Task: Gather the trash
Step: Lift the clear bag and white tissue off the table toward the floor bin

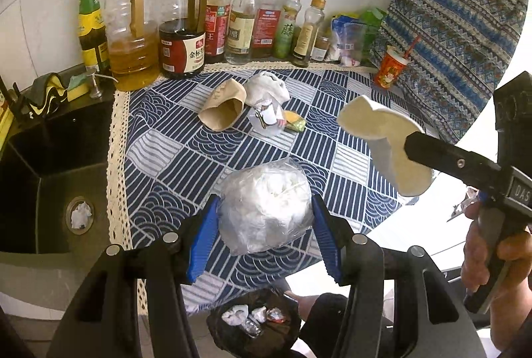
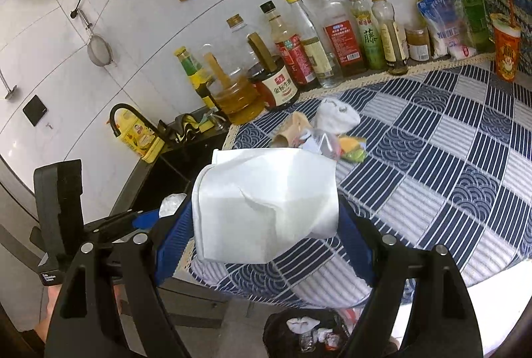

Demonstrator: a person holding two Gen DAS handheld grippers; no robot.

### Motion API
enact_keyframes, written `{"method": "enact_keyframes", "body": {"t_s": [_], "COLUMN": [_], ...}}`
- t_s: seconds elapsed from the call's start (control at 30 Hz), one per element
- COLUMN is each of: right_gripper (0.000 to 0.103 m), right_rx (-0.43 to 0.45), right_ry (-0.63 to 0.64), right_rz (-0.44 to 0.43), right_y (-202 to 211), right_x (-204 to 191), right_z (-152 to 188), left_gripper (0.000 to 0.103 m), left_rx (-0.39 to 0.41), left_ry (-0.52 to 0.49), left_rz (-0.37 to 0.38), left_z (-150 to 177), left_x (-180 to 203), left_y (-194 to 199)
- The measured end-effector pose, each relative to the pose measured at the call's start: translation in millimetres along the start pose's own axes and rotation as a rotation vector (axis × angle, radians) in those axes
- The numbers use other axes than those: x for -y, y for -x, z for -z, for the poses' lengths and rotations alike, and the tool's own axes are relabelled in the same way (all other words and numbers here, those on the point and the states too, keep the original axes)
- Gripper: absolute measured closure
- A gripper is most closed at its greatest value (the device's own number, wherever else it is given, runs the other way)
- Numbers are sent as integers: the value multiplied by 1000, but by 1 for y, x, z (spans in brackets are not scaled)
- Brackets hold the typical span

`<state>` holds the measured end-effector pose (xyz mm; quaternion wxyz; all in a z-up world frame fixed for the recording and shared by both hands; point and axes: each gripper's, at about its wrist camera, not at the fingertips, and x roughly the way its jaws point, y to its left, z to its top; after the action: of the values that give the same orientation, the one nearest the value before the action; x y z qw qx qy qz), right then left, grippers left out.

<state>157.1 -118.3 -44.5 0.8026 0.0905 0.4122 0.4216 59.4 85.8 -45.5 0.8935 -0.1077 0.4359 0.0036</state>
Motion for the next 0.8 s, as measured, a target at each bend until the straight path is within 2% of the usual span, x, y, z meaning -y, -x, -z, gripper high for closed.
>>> {"method": "enact_keyframes", "body": {"t_s": [0.43,0.8], "right_gripper": [23,23], "right_rx": [-12,-79], "right_ry": [-29,-33], "right_rz": [-29,-38], "right_y": [21,11], "right_x": [-5,-9], "right_z": [45,85], "left_gripper": [50,50], "left_rx": [-25,-63], "left_ry": [17,53], "left_rz": [3,3], "left_z": [40,78], "left_x": [12,8], "left_y": [11,13]}}
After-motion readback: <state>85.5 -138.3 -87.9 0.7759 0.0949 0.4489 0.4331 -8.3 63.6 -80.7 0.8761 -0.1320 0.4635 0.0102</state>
